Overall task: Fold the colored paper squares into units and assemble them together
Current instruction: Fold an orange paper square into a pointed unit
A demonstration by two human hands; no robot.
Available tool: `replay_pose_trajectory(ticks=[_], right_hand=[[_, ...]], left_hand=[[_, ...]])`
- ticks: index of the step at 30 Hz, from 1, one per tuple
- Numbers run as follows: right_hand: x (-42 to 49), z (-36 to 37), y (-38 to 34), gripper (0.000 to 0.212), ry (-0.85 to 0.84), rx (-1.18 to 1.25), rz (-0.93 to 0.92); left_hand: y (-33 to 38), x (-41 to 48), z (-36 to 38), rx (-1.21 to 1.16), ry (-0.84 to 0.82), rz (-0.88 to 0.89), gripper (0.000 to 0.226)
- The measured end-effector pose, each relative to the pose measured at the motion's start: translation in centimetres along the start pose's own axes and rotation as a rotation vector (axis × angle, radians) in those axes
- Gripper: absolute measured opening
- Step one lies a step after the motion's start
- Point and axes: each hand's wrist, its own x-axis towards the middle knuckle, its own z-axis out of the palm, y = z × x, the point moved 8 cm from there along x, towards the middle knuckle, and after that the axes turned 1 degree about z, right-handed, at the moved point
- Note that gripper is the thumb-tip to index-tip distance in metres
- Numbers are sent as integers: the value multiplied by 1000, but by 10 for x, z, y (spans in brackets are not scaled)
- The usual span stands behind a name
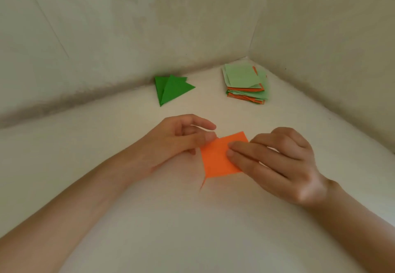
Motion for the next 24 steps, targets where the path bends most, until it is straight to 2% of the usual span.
replay_pose_trajectory(ticks=[2,5,11,13,17,19,22,24], right_hand=[[0,-7,-1,10,58,-42,-21],[0,-8,-3,10,58,-50,-37],[-2,21,2,14,-196,104,70],[-7,33,12,18,-270,270,233],[-28,53,36,23,-432,762,717],[-33,59,38,27,-389,1053,909],[-33,65,36,23,-280,1361,1081],[-32,66,35,21,-288,1408,1085]], left_hand=[[1,-3,3,21,-43,-10,35],[8,-7,8,-4,-115,11,16],[16,-4,-5,183,-24,107,22],[16,-3,-6,220,-17,124,22],[17,-3,-4,273,-22,160,20],[20,-3,-2,282,-10,193,19],[24,-4,-1,264,20,224,19],[24,-5,-2,252,26,220,20]])
